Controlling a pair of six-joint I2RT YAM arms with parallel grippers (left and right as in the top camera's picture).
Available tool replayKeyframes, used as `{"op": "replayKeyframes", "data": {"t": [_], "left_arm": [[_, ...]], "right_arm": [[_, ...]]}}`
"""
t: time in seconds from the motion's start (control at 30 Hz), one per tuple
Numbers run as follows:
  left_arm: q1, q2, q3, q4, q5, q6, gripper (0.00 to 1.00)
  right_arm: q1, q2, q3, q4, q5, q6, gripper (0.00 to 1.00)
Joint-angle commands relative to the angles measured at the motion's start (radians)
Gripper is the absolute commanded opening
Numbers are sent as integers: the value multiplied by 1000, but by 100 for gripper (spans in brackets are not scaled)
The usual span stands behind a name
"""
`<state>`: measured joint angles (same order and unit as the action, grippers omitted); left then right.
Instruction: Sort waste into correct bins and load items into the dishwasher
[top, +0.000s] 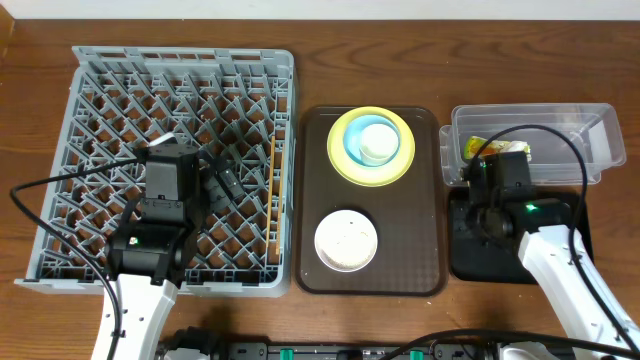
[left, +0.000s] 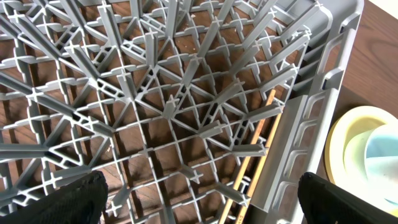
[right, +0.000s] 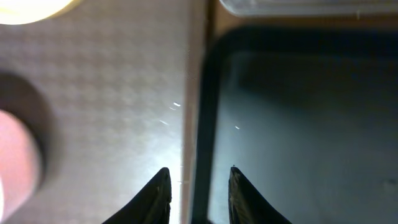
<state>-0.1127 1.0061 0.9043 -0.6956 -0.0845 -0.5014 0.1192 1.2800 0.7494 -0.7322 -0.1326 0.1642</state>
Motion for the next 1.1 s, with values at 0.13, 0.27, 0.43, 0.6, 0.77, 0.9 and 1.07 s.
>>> {"op": "replayKeyframes", "data": {"t": [0.13, 0.27, 0.43, 0.6, 0.77, 0.9, 1.07], "left_arm": [[3, 1, -3, 0, -5, -8, 100], [3, 1, -3, 0, -5, -8, 99], [3, 1, -3, 0, -5, -8, 99], [3, 1, -3, 0, -5, -8, 99], [3, 1, -3, 0, -5, -8, 99], [3, 1, -3, 0, -5, -8, 99], [3, 1, -3, 0, -5, -8, 99]], "right_arm": [[13, 71, -41, 40, 45, -3, 18], [13, 103, -41, 45, 20, -1, 17], [13, 120, -42, 45, 16, -2, 20], [13, 120, -42, 40, 57, -5, 23], [13, 101, -7, -1, 78, -4, 24], [13, 76, 28, -2, 32, -4, 25], [13, 66, 32, -1, 30, -5, 24]]}}
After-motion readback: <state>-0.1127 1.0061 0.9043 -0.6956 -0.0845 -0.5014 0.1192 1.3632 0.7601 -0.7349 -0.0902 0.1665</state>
